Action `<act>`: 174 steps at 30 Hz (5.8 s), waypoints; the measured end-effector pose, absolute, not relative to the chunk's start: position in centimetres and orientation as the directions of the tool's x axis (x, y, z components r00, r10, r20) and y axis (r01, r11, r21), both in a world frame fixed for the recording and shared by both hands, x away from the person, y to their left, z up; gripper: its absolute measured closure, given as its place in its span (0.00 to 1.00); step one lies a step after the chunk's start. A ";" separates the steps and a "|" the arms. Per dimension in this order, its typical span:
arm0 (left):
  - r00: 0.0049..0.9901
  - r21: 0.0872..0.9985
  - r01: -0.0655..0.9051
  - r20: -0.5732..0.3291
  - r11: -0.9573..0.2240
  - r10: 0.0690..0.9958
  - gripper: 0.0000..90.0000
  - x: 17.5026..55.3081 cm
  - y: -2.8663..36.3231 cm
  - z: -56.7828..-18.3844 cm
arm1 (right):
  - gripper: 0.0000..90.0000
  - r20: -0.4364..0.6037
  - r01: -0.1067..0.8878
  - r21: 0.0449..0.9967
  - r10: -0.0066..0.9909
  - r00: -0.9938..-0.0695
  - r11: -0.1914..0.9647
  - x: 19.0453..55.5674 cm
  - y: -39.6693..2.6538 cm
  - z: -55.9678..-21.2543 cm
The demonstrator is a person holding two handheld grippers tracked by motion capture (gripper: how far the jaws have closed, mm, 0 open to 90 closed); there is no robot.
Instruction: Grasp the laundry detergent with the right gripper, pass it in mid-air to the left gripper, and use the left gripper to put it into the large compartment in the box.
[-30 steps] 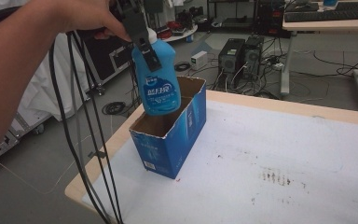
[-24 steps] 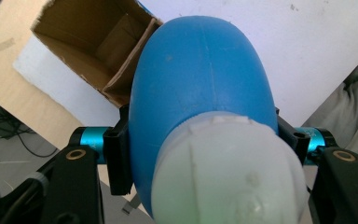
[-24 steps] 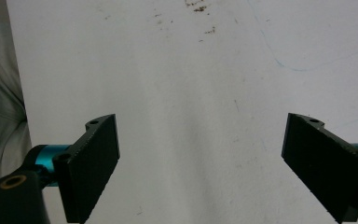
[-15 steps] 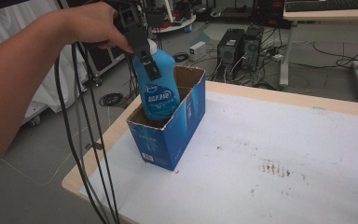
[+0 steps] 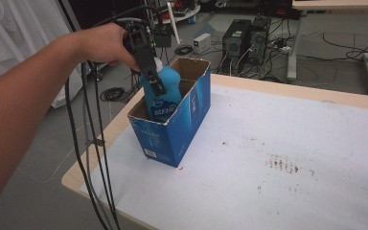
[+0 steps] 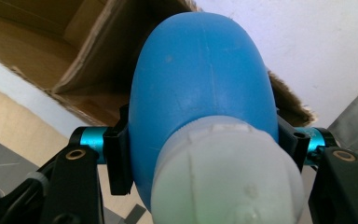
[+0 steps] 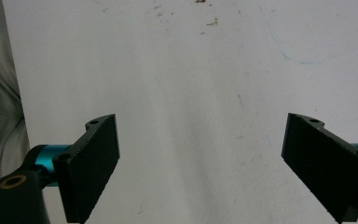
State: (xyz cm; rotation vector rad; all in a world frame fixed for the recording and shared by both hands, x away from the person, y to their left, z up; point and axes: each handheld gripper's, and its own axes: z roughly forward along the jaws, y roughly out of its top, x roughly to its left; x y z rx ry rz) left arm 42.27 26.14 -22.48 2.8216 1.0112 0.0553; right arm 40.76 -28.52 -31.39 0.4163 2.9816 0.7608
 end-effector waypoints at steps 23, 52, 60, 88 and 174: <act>0.789 0.108 0.610 0.000 -0.785 0.614 0.42 42.4 26.1 -27.4 | 0.12 0.031 0.260 0.460 0.277 -0.960 0.849 40.6 -28.6 -31.7; 0.769 0.153 0.634 -0.021 -0.758 0.639 0.41 42.9 26.5 -28.1 | 0.12 0.039 0.255 0.459 0.267 -0.963 0.851 40.4 -28.4 -32.0; 0.732 0.247 0.665 -0.033 -0.704 0.680 0.32 42.5 27.6 -26.2 | 0.12 0.040 0.258 0.459 0.270 -0.962 0.850 40.3 -28.4 -32.0; 0.761 0.411 0.596 -0.015 -0.690 0.649 0.22 42.1 25.4 -19.5 | 0.12 0.026 0.259 0.465 0.279 -0.960 0.847 40.1 -28.4 -31.8; 0.938 0.286 0.317 0.049 -0.904 0.344 0.02 46.7 4.9 -25.9 | 0.12 0.012 0.235 0.394 0.250 -0.968 0.889 40.2 -25.8 -30.9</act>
